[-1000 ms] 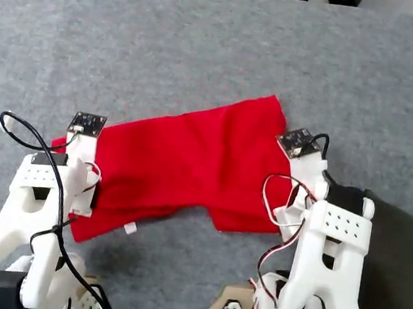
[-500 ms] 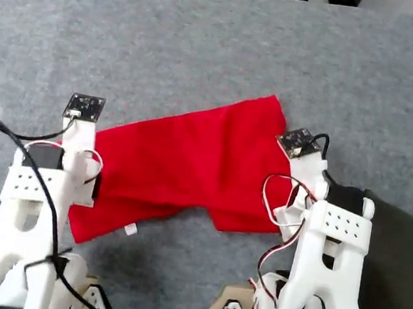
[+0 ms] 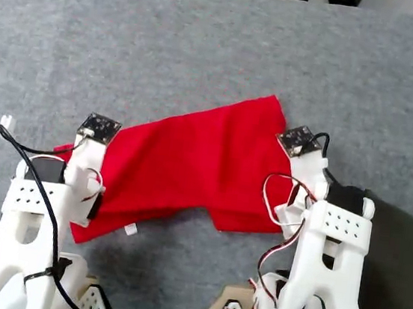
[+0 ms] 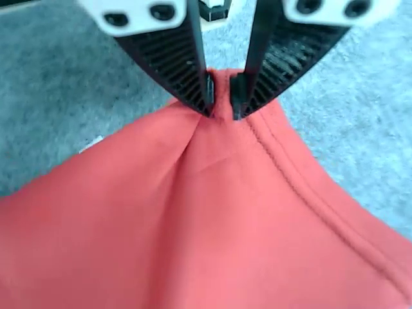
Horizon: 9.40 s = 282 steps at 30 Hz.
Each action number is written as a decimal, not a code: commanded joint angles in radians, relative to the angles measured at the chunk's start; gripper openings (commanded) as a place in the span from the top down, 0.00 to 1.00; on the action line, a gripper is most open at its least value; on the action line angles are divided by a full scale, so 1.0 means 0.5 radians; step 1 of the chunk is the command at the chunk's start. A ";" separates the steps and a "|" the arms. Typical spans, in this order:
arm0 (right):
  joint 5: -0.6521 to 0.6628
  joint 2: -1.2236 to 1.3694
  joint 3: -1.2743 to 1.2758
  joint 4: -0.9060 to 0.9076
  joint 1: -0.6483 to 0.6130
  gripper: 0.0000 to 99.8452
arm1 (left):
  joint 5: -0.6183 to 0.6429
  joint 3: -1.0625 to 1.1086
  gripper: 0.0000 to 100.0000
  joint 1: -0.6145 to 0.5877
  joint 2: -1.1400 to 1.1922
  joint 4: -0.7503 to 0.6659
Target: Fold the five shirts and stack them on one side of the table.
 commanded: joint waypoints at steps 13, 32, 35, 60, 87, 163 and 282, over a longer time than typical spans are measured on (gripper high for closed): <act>0.021 -0.054 -0.023 0.012 0.023 0.85 | -0.190 0.117 0.81 0.006 -0.035 0.061; -0.298 0.084 -0.895 0.132 -0.287 0.99 | 0.295 -0.740 0.98 -0.381 -0.032 -0.120; -0.543 0.324 -1.045 -0.068 -0.419 0.99 | 0.540 -0.669 0.98 -0.377 -0.026 -0.356; -0.872 2.843 -2.957 -0.338 -0.640 0.99 | 1.025 -0.767 0.98 -0.402 1.468 -1.046; -0.681 3.310 -4.325 0.792 -0.600 1.00 | 1.040 -1.553 0.98 -0.601 1.625 -0.672; 1.289 0.486 -0.655 0.473 -0.385 0.99 | 1.160 0.193 0.98 -0.678 -0.213 -1.553; 1.544 1.619 -1.846 0.114 -1.134 0.99 | 1.053 0.025 0.98 -0.875 0.554 -1.921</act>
